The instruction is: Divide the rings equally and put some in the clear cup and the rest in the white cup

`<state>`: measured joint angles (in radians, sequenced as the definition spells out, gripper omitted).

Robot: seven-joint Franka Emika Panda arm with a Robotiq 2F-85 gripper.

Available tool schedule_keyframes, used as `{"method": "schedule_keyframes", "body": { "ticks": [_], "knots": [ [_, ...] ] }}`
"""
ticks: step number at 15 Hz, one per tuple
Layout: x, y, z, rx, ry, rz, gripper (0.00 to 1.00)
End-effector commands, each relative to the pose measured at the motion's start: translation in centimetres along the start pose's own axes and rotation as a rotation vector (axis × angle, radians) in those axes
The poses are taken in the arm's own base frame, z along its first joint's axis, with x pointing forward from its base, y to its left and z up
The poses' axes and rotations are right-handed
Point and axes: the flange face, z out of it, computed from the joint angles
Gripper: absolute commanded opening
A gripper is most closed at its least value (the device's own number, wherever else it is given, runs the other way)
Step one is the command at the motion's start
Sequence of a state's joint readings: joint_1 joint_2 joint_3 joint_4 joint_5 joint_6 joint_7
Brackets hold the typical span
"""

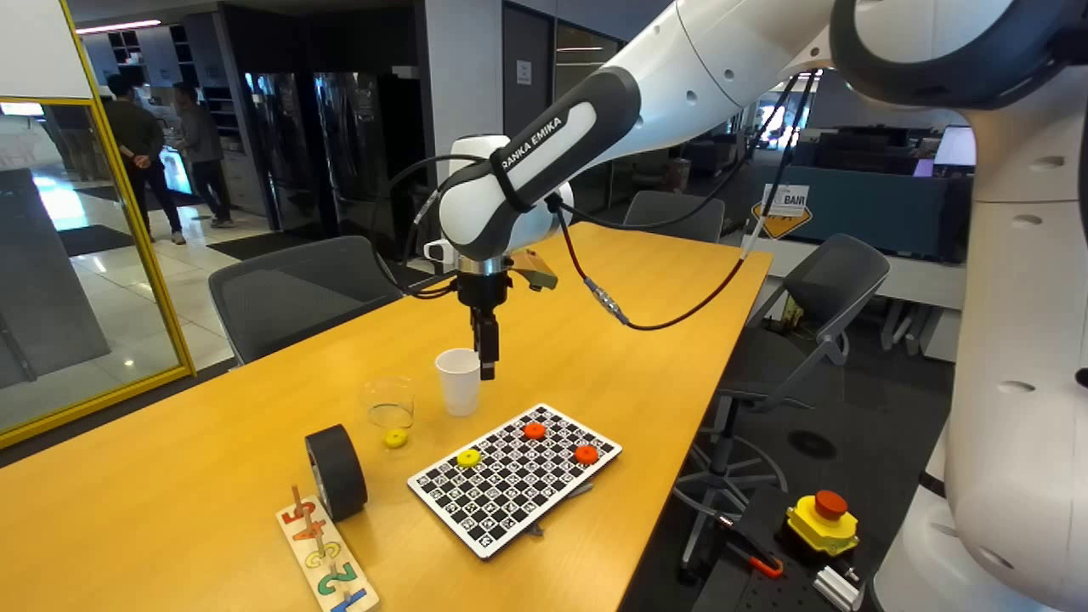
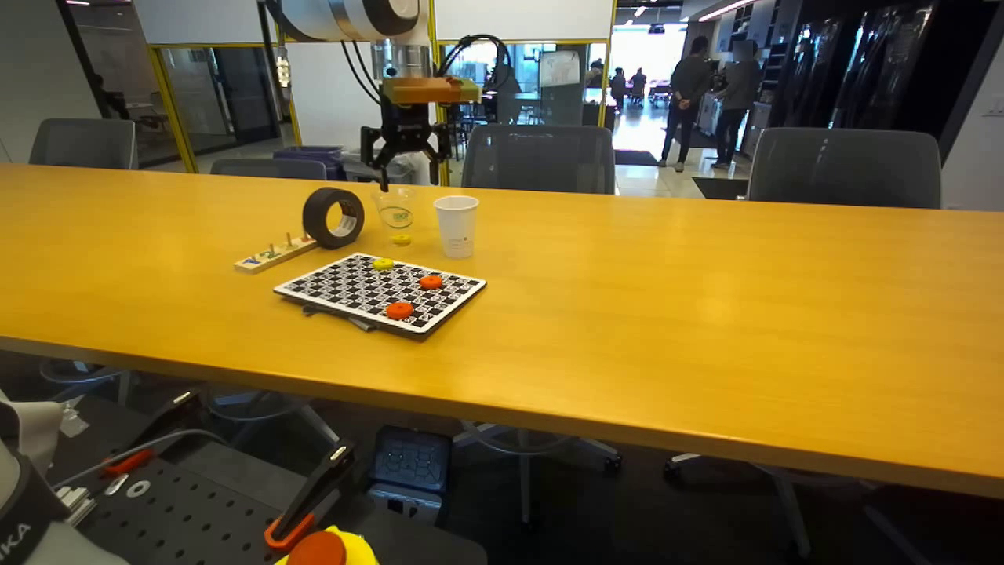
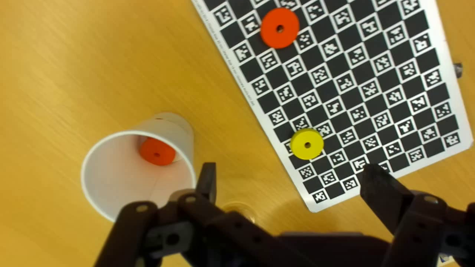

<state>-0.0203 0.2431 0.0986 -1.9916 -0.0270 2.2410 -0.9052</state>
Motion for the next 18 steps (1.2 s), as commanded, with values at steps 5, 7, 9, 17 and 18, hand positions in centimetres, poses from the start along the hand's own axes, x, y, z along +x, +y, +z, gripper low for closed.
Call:
{"method": "schedule_keyframes", "body": {
  "ticks": [5, 7, 9, 17, 18],
  "knots": [
    [1.4, -8.7, 1.8, 0.024, -0.036, 0.291, 1.0],
    [2.0, -9.6, 3.0, 0.028, -0.04, 0.365, 1.0],
    [2.5, -10.0, 4.2, 0.035, -0.04, 0.444, 1.0],
    [3.6, -8.3, 8.7, 0.013, 0.012, 0.641, 1.0],
    [3.7, -8.1, 9.3, 0.012, 0.018, 0.657, 1.0]
  ]
}}
